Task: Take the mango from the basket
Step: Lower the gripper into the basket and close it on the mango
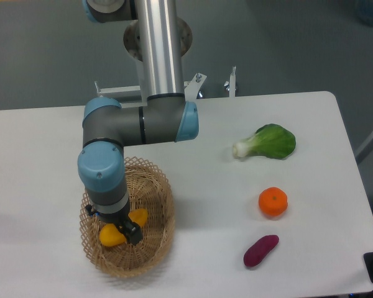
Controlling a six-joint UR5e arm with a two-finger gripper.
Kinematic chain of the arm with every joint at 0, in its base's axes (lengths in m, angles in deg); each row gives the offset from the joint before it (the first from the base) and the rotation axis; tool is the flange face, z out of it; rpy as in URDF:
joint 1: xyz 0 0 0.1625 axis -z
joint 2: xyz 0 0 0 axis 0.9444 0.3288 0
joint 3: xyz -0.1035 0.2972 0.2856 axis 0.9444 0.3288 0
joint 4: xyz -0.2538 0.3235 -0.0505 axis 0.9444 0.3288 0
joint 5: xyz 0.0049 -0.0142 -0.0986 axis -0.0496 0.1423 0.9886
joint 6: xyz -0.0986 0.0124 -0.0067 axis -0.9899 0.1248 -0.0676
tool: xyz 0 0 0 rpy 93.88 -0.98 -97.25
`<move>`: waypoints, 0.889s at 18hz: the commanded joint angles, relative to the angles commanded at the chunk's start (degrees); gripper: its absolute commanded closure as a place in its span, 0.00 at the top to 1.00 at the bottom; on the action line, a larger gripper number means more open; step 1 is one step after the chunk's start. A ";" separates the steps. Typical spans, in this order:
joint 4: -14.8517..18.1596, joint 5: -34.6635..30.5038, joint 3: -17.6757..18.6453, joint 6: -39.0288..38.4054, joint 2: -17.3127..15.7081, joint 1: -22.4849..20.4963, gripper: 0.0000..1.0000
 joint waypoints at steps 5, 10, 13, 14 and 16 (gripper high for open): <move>-1.06 -0.70 0.18 -0.27 0.97 0.44 1.00; -1.06 -2.55 0.18 -0.44 1.49 1.76 1.00; -3.68 -2.72 0.18 -2.63 2.11 1.85 1.00; -5.26 -3.51 0.26 -2.99 2.37 1.85 1.00; -5.89 -5.44 0.61 -2.99 2.55 1.93 0.75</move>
